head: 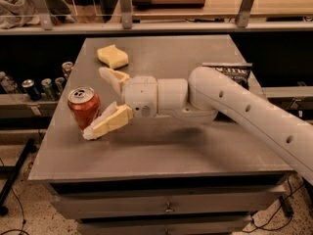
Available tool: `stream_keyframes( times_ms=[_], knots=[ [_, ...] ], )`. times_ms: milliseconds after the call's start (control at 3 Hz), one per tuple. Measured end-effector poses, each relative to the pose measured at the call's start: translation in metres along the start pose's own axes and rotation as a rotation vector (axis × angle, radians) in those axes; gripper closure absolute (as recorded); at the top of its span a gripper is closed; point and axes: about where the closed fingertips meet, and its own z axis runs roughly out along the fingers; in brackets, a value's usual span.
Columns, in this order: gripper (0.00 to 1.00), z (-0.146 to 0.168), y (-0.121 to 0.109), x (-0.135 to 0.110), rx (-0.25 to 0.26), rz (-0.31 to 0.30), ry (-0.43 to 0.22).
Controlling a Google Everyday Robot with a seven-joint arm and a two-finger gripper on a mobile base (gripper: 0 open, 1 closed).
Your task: Place coke can upright
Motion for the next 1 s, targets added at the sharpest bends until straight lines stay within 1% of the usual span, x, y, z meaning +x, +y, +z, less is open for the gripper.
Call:
stream_keyframes(
  times_ms=[333,667,1000],
  knots=[
    [0.00,-0.010,-0.004,-0.005,-0.022,-0.069,0.064],
    [0.00,-0.018,-0.010,-0.004,-0.065,-0.129,0.153],
    [0.00,-0.025,-0.015,0.002,-0.108,-0.168,0.238]
  ],
)
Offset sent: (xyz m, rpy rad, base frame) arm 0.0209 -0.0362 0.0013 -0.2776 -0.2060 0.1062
